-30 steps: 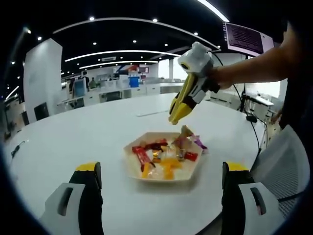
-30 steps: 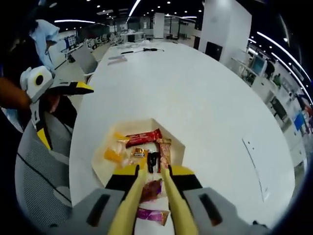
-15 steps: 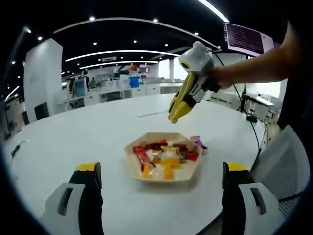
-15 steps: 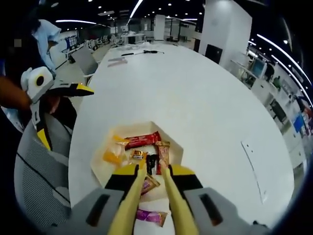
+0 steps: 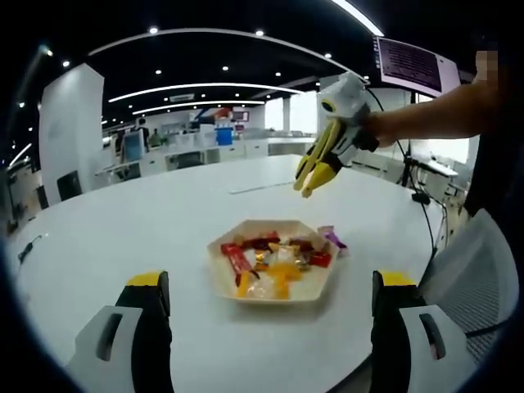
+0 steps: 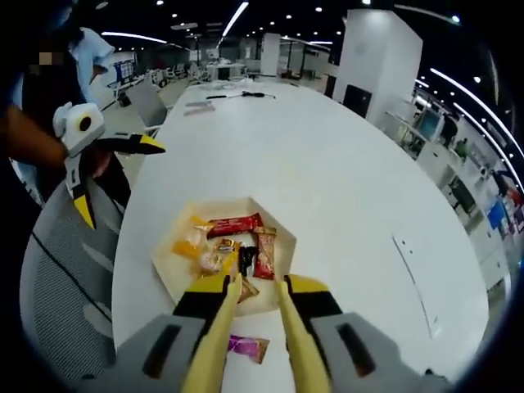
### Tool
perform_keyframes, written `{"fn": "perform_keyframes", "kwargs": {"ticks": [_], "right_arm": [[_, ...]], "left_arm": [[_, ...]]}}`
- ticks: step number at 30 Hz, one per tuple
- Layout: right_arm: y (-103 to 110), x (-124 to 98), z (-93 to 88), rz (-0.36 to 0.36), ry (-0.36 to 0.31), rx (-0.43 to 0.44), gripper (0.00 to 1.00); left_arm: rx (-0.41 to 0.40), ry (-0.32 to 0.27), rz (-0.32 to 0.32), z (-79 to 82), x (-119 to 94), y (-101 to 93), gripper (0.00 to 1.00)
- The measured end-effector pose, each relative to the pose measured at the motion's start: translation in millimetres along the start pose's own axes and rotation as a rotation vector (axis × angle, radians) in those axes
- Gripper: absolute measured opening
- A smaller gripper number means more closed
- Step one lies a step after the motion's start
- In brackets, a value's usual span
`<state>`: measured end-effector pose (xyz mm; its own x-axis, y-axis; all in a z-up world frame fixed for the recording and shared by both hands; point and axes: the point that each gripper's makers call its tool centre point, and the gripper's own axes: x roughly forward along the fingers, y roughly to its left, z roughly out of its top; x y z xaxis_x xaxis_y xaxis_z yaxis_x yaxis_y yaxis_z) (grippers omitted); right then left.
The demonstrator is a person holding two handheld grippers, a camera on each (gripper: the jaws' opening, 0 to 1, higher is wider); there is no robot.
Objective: Place the target food into the container with the food tongs after gripping and lifting it, then release it inside without dropping or visibly crushing the food.
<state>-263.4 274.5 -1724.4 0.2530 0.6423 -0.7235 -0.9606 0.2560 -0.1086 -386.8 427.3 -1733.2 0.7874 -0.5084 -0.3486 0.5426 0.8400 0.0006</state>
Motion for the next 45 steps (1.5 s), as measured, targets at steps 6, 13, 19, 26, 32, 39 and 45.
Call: {"fn": "perform_keyframes", "kwargs": {"ticks": [6,13,19,26,32,39,45], "right_arm": [[-3.6,-4.0,-12.6,0.002,0.005,0.005,0.26],[-2.3,-6.8,-31.5,0.025,0.013,-0.020,0.27],[0.9,-5.6,-43.3,0.050,0.013,-0.036,0.27],[3.1,-6.4,-46.1,0.071,-0.002,-0.047,0.27],[7.9,-6.0,-49.0,0.101,-0.004,-0.072,0.28],[11.9,1.7,-64.7,0.135,0.028,-0.092,0.28],[8.8,12.4,-70.2,0.140,0.029,-0.071,0.28]], "left_arm": [[0.002,0.008,-0.001,-1.4,0.6,-0.4,1.00],[0.001,0.017,0.008,-3.3,0.6,1.3,1.00],[-0.001,0.024,0.012,-4.7,1.2,1.8,1.00],[0.002,0.036,0.008,-7.1,2.3,1.3,1.00],[-0.002,0.038,0.014,-8.1,2.0,3.2,1.00],[-0.003,0.048,0.015,-9.9,2.4,2.9,1.00],[-0.001,0.058,0.015,-12.3,3.4,3.3,1.00]]}}
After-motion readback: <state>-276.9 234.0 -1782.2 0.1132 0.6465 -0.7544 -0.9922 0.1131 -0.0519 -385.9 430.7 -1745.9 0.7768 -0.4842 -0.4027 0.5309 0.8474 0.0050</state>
